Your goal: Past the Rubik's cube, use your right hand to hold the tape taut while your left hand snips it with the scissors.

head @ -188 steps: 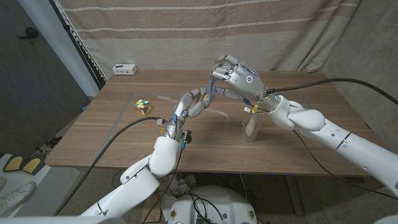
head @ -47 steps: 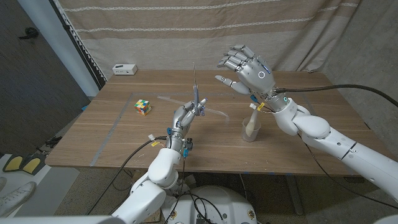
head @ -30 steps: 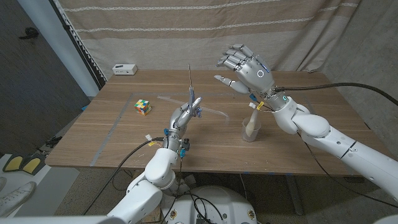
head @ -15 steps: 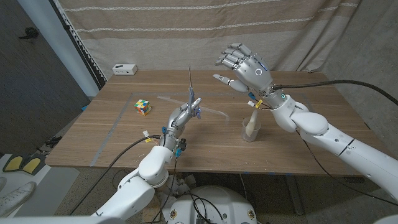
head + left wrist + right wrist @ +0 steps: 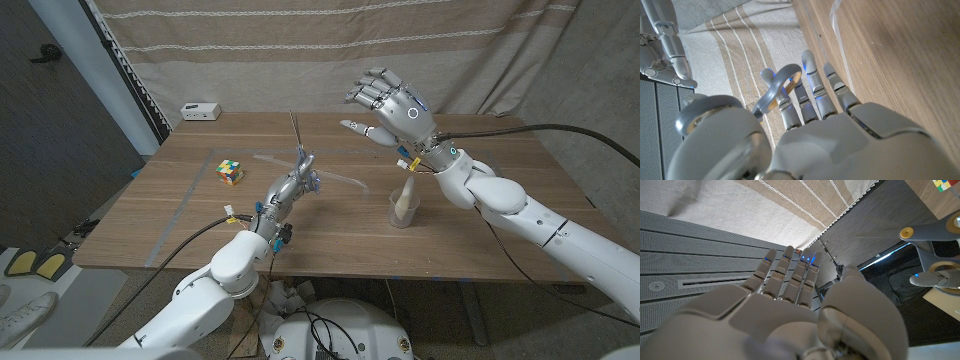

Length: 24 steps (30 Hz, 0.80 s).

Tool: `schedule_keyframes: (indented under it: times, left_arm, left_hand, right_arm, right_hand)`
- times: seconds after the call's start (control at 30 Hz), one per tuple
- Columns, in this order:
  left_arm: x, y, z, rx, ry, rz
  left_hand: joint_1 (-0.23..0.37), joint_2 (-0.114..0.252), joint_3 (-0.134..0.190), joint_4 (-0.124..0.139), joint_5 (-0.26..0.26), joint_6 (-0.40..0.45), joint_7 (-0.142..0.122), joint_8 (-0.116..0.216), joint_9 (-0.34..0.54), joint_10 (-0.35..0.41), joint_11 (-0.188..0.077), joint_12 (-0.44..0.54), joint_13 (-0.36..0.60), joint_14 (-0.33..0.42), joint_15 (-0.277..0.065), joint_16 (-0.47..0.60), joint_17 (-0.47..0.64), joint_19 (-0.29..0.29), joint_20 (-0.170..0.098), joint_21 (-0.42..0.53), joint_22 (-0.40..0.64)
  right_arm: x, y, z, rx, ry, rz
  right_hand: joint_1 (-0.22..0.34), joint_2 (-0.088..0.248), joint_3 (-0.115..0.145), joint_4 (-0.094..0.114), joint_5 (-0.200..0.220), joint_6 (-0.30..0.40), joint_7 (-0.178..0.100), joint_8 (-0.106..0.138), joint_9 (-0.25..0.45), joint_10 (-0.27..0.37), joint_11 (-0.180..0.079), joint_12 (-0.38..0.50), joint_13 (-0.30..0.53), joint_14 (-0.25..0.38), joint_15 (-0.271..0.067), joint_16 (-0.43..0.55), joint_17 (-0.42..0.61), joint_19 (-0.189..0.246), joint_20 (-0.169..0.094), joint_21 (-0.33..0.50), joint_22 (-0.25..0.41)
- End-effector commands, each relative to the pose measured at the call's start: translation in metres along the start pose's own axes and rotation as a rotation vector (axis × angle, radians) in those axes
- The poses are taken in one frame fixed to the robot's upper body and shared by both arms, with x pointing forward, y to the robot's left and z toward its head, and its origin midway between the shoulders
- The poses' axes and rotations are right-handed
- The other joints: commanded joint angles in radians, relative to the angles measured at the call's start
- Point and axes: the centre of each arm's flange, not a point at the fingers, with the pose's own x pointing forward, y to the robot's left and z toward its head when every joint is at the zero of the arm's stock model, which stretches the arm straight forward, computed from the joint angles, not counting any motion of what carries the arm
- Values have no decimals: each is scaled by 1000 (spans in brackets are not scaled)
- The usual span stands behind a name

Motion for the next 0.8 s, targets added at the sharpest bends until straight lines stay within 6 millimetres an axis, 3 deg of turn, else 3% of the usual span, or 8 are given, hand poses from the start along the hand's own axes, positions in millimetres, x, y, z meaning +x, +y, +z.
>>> schedule_keyframes:
  times: [0.03,0.27,0.53,0.67,0.8]
  left_arm:
    - [-2,8,-2,29,77,-40]
    - [-5,10,-6,36,110,-50]
    - [-11,11,-4,60,131,-53]
    - [-12,11,-2,88,147,-97]
    - [-14,9,1,97,149,-104]
  left_hand:
    - [-21,-13,-12,8,0,-78,100,-2,0,6,10,549,54,9,-77,14,11,-2,8,6,9]
    - [-29,-12,-12,5,0,-72,107,-2,-3,-1,12,573,59,3,-70,23,24,-6,11,7,18]
    - [-24,-12,-10,-7,3,-55,119,-6,-17,-3,17,615,61,1,-63,35,35,-4,14,11,28]
    - [-51,-12,-13,-2,5,-72,140,-31,-45,-43,34,641,61,-36,-37,31,38,-14,28,7,33]
    - [-66,-12,-13,-1,5,-69,153,-46,-69,-55,43,642,45,-39,-36,28,29,-16,31,3,32]
  right_arm:
    - [2,1,-1,-1,6,16]
    - [3,2,-1,2,8,26]
    - [5,2,-2,-6,12,53]
    - [4,2,-3,-13,15,67]
    - [3,3,-4,-14,15,68]
  right_hand:
    - [-18,-1,-12,4,-2,4,10,-7,-1,2,-2,-3,-1,-7,-51,9,-1,0,7,-5,2]
    - [-37,-7,-22,10,0,6,11,-17,0,-1,0,-10,-2,-10,-46,9,-7,-2,12,-12,2]
    - [-100,-29,-56,28,7,-13,20,-53,2,-22,15,-36,-3,-36,-22,5,-23,-3,26,-32,2]
    - [-120,-35,-67,32,11,-24,21,-68,3,-30,17,-46,-3,-55,-21,-1,-30,-6,34,-42,1]
    - [-127,-36,-71,33,13,-26,23,-73,3,-33,13,-50,-3,-59,-21,-2,-32,-6,37,-45,1]
